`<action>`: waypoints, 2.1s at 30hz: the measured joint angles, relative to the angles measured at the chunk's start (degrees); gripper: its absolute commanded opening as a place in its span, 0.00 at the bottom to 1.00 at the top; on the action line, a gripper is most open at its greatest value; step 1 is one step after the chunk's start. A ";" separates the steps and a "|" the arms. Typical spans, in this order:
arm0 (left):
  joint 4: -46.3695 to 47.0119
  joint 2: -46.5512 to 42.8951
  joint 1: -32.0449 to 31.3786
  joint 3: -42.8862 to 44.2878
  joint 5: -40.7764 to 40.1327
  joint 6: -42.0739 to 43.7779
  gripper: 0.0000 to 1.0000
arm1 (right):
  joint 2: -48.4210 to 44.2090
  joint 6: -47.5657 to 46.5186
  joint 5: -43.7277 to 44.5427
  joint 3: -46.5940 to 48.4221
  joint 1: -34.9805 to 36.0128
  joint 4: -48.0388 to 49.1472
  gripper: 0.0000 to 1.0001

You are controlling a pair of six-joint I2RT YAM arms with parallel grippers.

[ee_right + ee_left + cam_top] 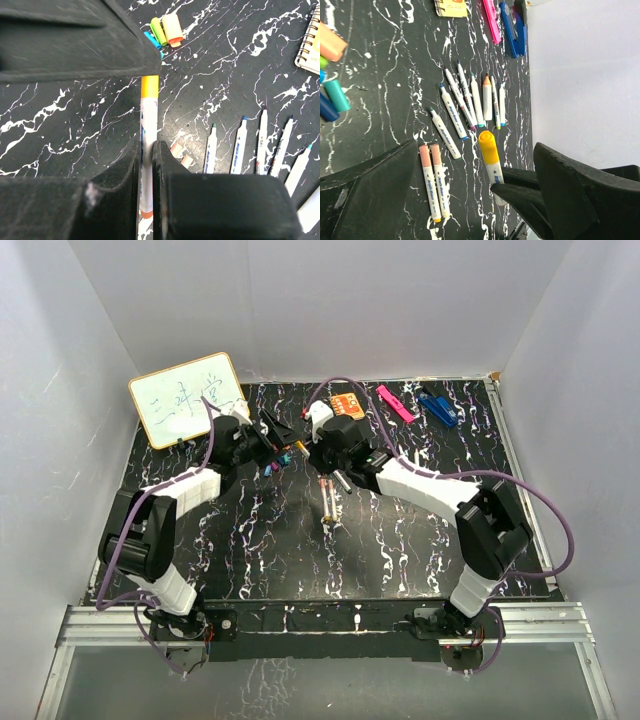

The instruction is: Open the pen caps

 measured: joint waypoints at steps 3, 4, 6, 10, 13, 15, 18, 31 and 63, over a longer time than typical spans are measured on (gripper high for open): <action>0.37 1.16 -1.29 0.68 -0.42 -0.24 0.98 | -1.42 0.85 -0.04 -0.76 0.02 0.20 0.00; 0.52 1.46 -1.70 0.74 -0.52 -0.35 0.98 | -1.66 1.03 -0.04 -0.81 0.02 0.28 0.00; 1.01 2.03 -2.36 0.94 -0.68 -0.59 0.96 | -2.05 1.29 -0.09 -0.81 0.04 0.59 0.00; 1.66 2.82 -3.26 1.44 -0.96 -1.20 0.88 | -2.10 1.55 -0.26 -0.87 0.35 1.36 0.00; 2.62 2.91 -3.63 1.49 -1.01 -1.90 0.78 | -2.10 1.62 -0.31 -1.07 0.42 1.44 0.00; 3.34 2.93 -3.72 1.53 -0.98 -2.38 0.68 | -2.10 1.62 -0.31 -1.11 0.57 1.46 0.00; 4.79 3.17 -3.76 1.57 -0.92 -3.21 0.53 | -2.12 1.62 -0.31 -1.14 0.68 1.49 0.00; 8.57 5.55 -4.22 1.90 -0.50 -5.55 0.20 | -2.69 1.60 -0.33 -2.32 0.76 1.55 0.00; 9.42 5.40 -7.98 1.90 0.94 -5.49 0.00 | -2.01 2.08 1.14 -2.29 0.76 1.27 0.00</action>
